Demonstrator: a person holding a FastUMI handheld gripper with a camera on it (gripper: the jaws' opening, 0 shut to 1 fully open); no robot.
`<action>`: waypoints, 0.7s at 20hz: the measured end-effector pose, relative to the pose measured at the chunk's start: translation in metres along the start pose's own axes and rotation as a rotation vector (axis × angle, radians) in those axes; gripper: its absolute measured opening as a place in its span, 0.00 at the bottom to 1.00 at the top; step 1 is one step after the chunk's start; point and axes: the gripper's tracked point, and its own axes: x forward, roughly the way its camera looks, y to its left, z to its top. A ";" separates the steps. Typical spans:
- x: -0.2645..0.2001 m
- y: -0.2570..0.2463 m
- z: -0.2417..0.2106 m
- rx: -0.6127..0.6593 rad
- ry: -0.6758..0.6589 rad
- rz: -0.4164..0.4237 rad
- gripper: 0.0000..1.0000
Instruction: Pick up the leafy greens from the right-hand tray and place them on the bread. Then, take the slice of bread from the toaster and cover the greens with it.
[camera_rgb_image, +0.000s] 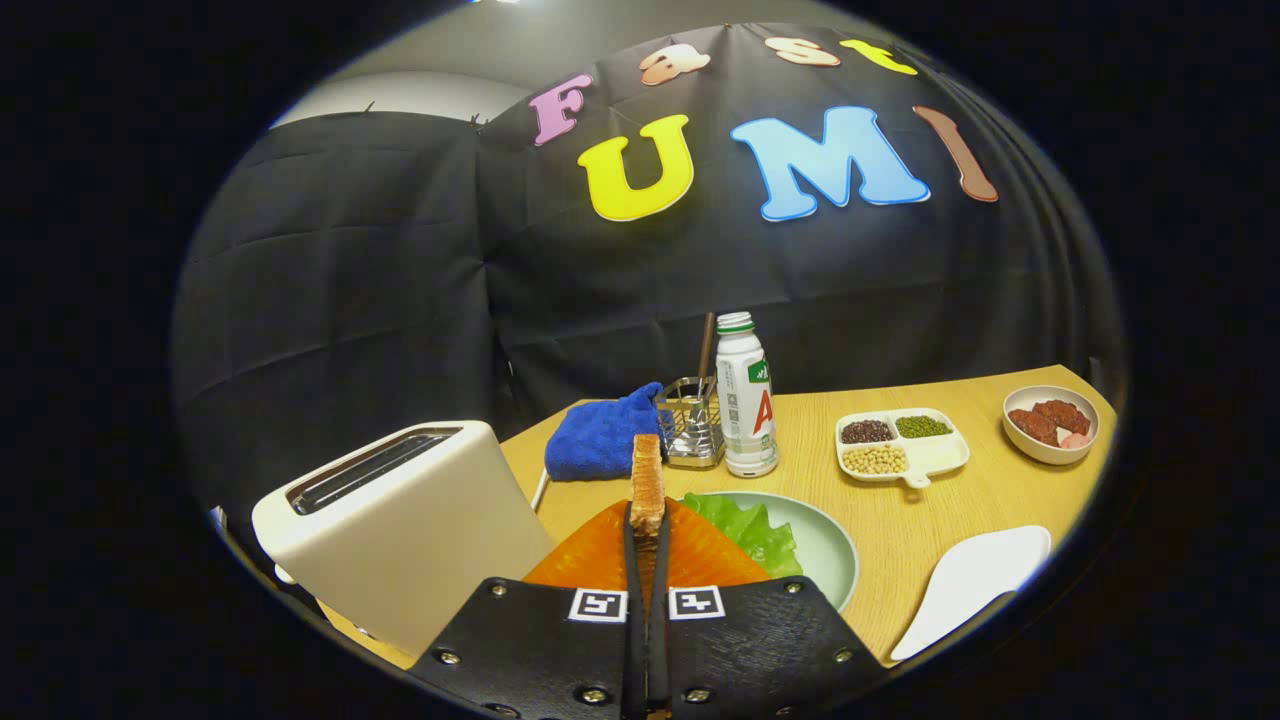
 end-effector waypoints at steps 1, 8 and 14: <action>-0.001 -0.004 0.000 -0.021 0.000 -0.021 0.01; -0.003 -0.026 -0.009 -0.180 0.011 -0.145 0.01; -0.002 -0.048 -0.021 -0.216 0.047 -0.207 0.11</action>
